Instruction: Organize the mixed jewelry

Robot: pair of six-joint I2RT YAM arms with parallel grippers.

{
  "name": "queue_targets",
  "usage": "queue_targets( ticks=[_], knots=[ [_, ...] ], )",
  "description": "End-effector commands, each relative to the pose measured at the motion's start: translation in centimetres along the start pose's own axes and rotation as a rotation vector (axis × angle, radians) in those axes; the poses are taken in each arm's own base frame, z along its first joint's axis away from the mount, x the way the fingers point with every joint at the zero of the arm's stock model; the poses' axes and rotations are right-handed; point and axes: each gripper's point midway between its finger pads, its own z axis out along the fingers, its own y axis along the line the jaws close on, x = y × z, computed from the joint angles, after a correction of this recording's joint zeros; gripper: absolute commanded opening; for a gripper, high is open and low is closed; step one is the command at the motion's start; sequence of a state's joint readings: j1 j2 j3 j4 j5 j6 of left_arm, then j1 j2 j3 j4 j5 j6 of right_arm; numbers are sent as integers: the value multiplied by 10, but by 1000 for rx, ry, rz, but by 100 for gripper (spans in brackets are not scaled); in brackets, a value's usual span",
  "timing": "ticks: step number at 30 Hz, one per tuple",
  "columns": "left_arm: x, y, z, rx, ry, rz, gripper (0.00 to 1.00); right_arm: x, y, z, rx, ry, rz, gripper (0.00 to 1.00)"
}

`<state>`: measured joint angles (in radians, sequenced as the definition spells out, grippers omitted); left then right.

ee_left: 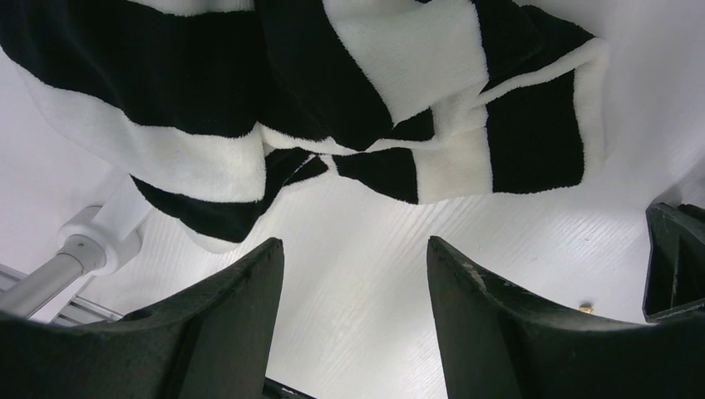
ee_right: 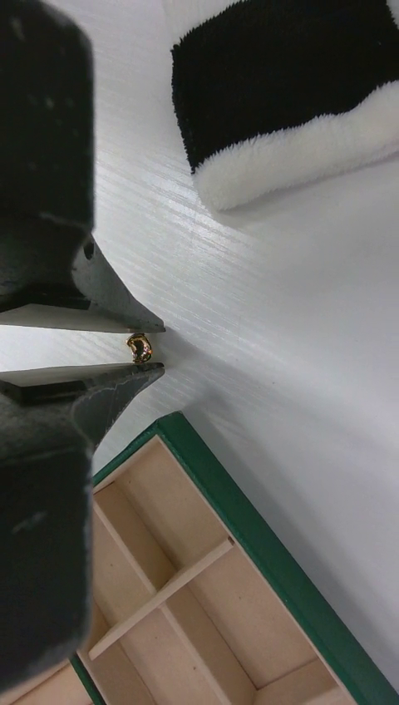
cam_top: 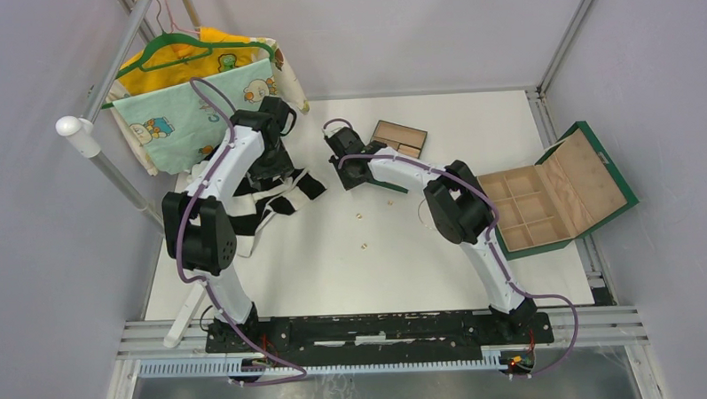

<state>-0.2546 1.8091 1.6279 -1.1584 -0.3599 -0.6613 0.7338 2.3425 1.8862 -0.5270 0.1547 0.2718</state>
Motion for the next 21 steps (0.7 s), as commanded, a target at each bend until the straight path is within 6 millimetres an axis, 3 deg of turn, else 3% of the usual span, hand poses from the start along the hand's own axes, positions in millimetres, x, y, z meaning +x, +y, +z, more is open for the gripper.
queue_targets(
  ticks=[1,5,15,21],
  knots=[
    [-6,0,-11,37,-42,17,70,28,-12,4,39,78,-19,23],
    [-7,0,-9,32,-43,22,70,22,-7,-4,-37,80,17,23],
    [-5,-3,-5,35,-28,32,69,4,-21,-45,-107,29,48,23],
    [-6,-5,-5,45,-30,39,69,6,-23,-78,-312,-4,107,23]
  ],
)
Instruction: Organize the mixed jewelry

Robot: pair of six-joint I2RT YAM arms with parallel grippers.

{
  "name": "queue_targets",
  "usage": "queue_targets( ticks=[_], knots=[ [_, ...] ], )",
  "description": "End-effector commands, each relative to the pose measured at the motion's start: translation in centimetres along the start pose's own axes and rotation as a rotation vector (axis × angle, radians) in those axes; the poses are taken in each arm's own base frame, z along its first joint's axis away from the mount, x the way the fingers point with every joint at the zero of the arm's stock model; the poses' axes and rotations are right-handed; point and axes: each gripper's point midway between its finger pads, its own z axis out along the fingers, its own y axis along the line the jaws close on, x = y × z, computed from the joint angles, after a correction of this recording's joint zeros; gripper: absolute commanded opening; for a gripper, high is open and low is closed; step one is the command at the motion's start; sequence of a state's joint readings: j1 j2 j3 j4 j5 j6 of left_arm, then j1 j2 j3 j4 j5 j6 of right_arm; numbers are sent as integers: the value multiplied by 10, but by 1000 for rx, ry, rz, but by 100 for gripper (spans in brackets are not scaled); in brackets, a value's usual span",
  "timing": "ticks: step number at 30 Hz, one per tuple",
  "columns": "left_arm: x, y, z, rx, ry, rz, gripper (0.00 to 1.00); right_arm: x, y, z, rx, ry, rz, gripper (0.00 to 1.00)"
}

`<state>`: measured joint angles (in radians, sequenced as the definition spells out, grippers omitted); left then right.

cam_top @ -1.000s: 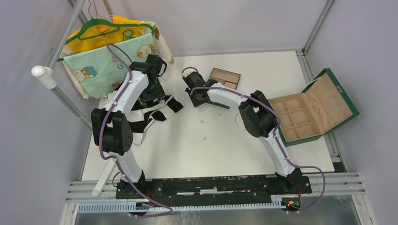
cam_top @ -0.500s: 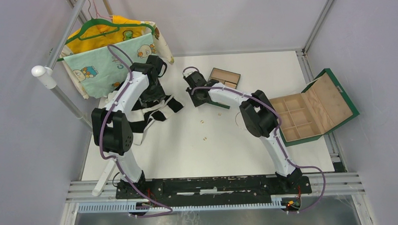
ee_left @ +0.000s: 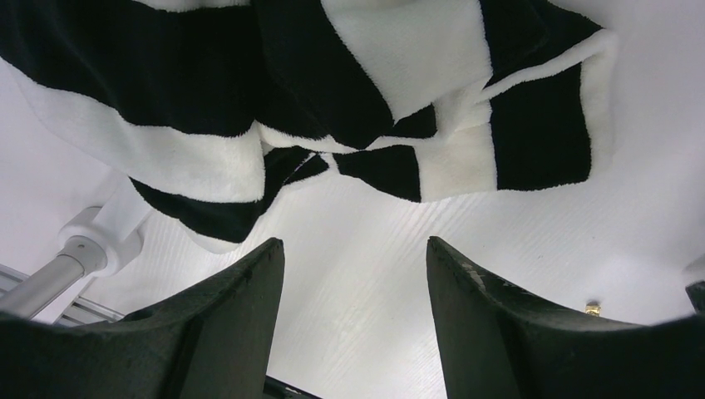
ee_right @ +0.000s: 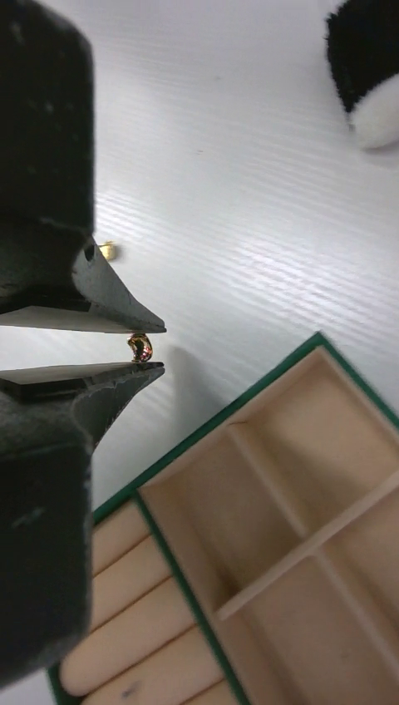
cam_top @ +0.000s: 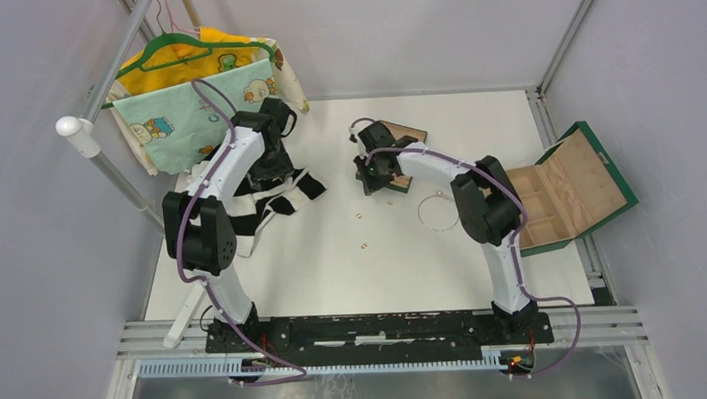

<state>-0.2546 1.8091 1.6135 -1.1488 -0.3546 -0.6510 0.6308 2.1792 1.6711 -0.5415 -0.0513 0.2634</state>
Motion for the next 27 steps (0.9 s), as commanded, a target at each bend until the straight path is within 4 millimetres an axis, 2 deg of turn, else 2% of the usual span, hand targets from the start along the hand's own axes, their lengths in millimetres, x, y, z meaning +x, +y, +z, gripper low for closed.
queue_targets(
  ticks=[1,9,14,20,27],
  knots=[
    [-9,-6,-8,43,-36,25,69,-25,18,-54,-237,-122,18,24],
    [-10,-9,-6,51,-30,30,69,-22,35,-111,-615,-168,67,25],
    [-9,-9,-6,56,-30,33,69,-29,51,-143,-826,-194,96,25],
    [-7,-11,-9,90,-38,43,69,-40,65,-170,-977,-219,91,25],
    [-8,-15,-13,134,-55,48,69,-46,72,-185,-1077,-239,109,25]
  ],
)
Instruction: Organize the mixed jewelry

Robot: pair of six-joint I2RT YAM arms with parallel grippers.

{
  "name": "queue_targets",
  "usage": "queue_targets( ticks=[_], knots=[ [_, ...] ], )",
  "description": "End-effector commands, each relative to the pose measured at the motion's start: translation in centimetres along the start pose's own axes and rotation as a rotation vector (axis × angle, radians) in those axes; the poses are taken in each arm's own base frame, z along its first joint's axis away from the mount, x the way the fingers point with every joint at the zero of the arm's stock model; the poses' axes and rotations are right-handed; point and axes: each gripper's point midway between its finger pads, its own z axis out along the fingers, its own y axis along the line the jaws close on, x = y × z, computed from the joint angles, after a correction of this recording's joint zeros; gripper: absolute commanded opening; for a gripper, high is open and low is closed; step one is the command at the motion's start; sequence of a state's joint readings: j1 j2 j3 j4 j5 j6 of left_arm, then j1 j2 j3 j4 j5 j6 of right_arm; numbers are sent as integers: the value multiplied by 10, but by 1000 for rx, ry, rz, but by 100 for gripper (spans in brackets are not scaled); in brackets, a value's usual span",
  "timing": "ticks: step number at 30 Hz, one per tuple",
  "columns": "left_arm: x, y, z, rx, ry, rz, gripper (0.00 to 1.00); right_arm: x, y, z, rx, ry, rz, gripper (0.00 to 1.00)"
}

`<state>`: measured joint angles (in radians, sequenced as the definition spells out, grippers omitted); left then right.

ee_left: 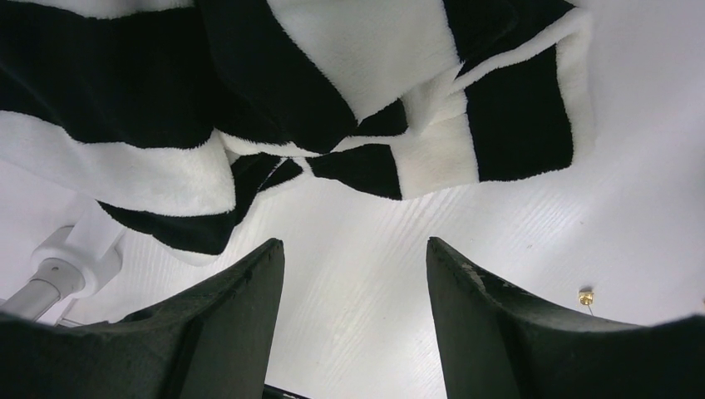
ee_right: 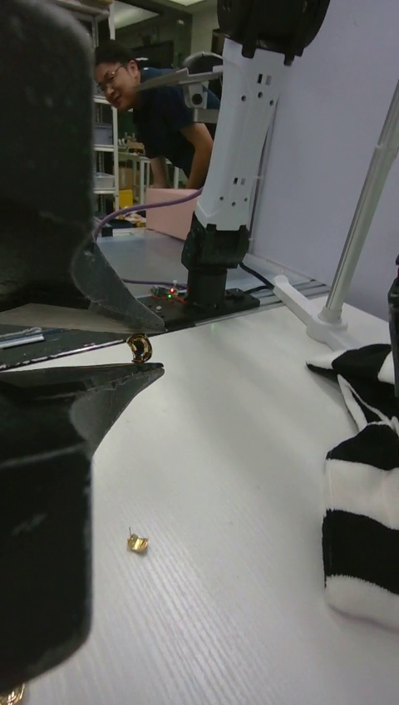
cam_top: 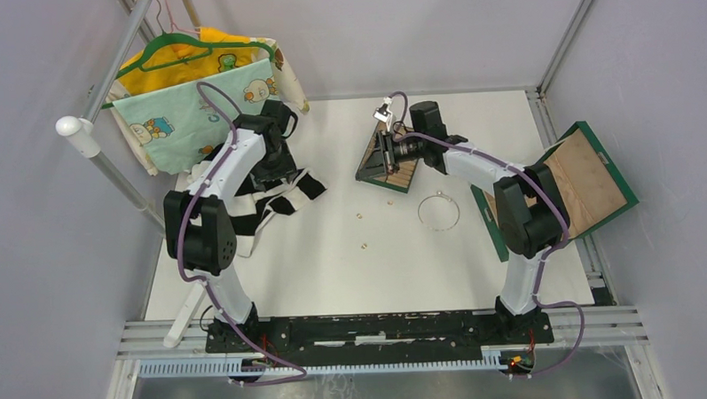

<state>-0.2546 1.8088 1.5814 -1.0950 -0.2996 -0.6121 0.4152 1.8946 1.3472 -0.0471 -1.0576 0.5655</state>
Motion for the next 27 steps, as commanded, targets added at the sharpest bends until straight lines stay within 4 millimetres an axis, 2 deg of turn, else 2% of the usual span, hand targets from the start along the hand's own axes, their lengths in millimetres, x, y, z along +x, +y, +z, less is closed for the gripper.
queue_targets(
  ticks=[1,5,9,11,15,23,27],
  knots=[
    [-12,-5,-20,77,-71,19,69,-16,42,-12,-147,-42,-74,25],
    [-11,-7,-19,85,-66,27,69,-18,48,-12,-179,-49,-67,25],
    [-13,-8,-20,96,-71,35,69,-23,38,-12,-141,-64,-58,24],
    [-13,-11,-21,112,-76,42,69,-25,14,-10,-24,-51,-36,24],
    [-14,-20,-27,184,-90,60,70,-42,-38,-13,275,-25,-60,25],
    [-16,-25,-35,228,-107,71,70,-83,-104,-27,627,-153,-36,25],
    [-15,-29,-36,250,-103,100,70,-94,-123,-28,704,-185,-29,25]
  ],
)
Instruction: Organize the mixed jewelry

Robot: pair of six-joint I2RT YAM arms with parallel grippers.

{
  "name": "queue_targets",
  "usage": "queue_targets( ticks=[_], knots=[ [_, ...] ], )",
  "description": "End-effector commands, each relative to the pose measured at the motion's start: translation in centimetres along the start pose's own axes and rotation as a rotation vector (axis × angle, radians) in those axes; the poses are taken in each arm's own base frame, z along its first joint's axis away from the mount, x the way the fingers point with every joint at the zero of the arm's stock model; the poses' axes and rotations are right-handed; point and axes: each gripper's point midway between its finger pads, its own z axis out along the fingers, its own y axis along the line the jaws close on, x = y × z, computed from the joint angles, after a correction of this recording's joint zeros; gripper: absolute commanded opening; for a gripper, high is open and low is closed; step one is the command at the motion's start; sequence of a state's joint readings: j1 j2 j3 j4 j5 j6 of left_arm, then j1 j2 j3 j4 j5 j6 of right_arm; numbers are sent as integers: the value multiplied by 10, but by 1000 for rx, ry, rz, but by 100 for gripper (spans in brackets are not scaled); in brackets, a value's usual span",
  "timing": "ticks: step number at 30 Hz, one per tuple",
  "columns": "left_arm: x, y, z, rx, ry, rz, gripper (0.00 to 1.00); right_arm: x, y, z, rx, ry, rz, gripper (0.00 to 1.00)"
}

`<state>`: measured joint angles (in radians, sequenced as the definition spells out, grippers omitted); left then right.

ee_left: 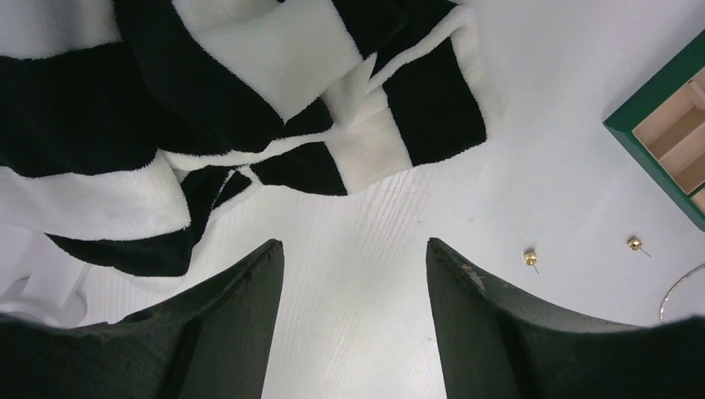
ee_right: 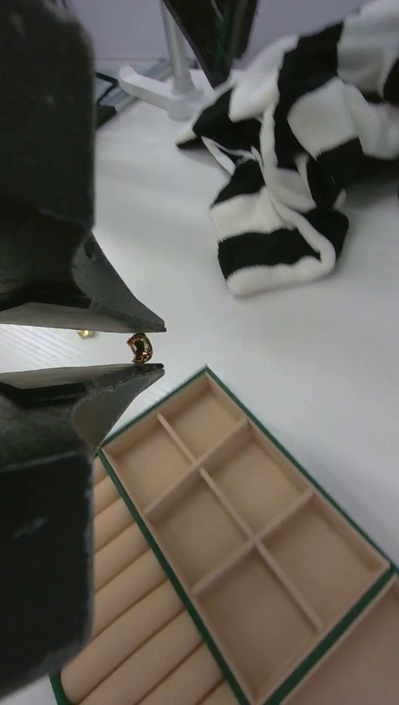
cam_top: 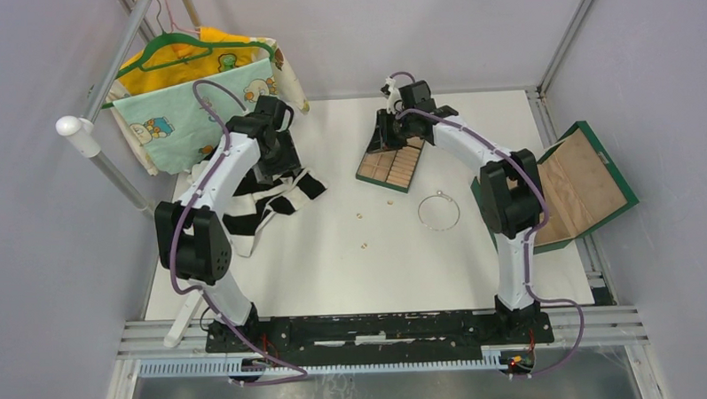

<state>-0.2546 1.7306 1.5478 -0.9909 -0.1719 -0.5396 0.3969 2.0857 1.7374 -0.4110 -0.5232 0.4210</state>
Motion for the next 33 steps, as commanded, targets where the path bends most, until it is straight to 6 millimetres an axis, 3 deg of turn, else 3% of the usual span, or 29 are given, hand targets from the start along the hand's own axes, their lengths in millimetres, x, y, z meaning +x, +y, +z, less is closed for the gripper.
queue_targets(
  ticks=[1,10,16,23,26,28,33],
  knots=[
    [-9,-9,-14,67,-49,70,70,-19,-33,7,174,-49,-12,25],
    [-8,-22,-18,137,-37,70,71,-3,-53,44,207,51,-51,26],
    [-6,-25,-17,147,-31,86,71,14,-52,56,179,98,-57,26],
    [-8,-28,-17,155,-29,91,71,30,-51,60,179,131,-71,27],
    [-7,-29,-16,158,-25,94,71,31,-51,61,180,133,-72,34],
    [-6,-29,-15,158,-22,96,71,31,-50,61,180,133,-70,44],
    [-4,-33,-15,170,-15,114,71,16,-37,50,166,96,-91,47]
  ],
)
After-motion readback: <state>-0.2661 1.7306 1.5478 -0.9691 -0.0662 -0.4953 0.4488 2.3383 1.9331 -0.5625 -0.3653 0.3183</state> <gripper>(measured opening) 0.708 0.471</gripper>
